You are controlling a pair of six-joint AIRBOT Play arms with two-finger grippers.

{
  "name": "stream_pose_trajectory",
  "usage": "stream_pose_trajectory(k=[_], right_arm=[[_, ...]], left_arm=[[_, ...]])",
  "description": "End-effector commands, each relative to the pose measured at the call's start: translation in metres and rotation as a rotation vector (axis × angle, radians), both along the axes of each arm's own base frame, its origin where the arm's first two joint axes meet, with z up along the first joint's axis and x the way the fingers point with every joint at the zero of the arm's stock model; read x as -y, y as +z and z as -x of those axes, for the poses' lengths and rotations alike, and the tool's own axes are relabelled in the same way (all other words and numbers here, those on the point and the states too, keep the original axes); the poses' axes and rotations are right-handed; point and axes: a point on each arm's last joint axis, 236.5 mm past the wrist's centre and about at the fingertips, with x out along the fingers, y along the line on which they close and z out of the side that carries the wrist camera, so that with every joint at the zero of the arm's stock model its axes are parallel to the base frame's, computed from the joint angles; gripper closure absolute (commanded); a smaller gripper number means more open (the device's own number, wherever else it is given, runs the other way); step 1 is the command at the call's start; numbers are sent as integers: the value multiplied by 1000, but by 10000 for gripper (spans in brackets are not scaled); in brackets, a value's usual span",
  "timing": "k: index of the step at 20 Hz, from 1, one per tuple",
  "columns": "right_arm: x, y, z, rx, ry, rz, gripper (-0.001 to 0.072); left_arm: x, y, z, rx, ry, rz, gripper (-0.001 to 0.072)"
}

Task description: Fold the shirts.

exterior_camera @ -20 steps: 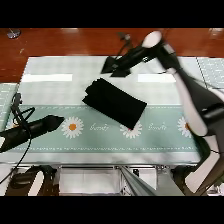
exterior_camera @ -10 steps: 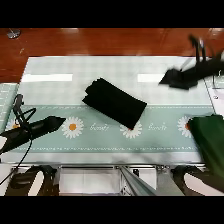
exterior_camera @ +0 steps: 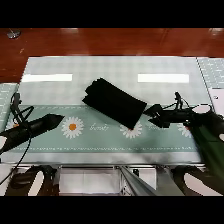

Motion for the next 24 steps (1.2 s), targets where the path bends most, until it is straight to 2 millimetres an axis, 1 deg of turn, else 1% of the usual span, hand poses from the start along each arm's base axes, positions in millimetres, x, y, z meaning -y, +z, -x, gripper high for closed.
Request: stream_pose_trajectory(k=[1,3,4,5,6,7,8,10,12,15,17,18,20,22,24], right_arm=[[-31,-19,-5,-44,70,-51,92],[-49,-23,-20,-40,117,-46,96],[-56,-22,-28,-32,137,-48,172],[-64,-20,-38,-16,157,-48,215],[-70,-16,-48,-5,167,-55,229],[-77,-9,-58,16,193,-68,447],[-84,4,-68,58,239,-83,689],[-93,47,-90,177,354,-87,695],[-90,96,-111,285,455,-14,695],[-67,174,-142,419,513,169,695],[-44,226,-152,494,508,262,695],[-32,250,-154,520,493,286,695],[-4,285,-149,533,455,310,695],[31,304,-139,516,395,333,695],[75,314,-124,464,303,365,695]], left_arm=[[-2,1,-3,10,12,-3,678],[-2,1,-3,10,12,-3,677],[-2,1,-3,10,12,-3,678],[-2,1,-3,10,12,-3,678],[-2,1,-3,10,12,-3,678],[-2,1,-3,10,12,-3,678],[-2,1,-3,10,12,-3,678],[-2,1,-3,10,12,-3,678],[-2,1,-3,10,11,-3,677],[-2,1,-3,10,11,-3,677],[-2,1,-3,10,11,-3,677],[-2,1,-2,8,9,-2,677],[-1,1,-2,7,8,-2,677],[-1,0,-1,2,3,-1,677],[1,-1,1,-5,-4,1,677]])
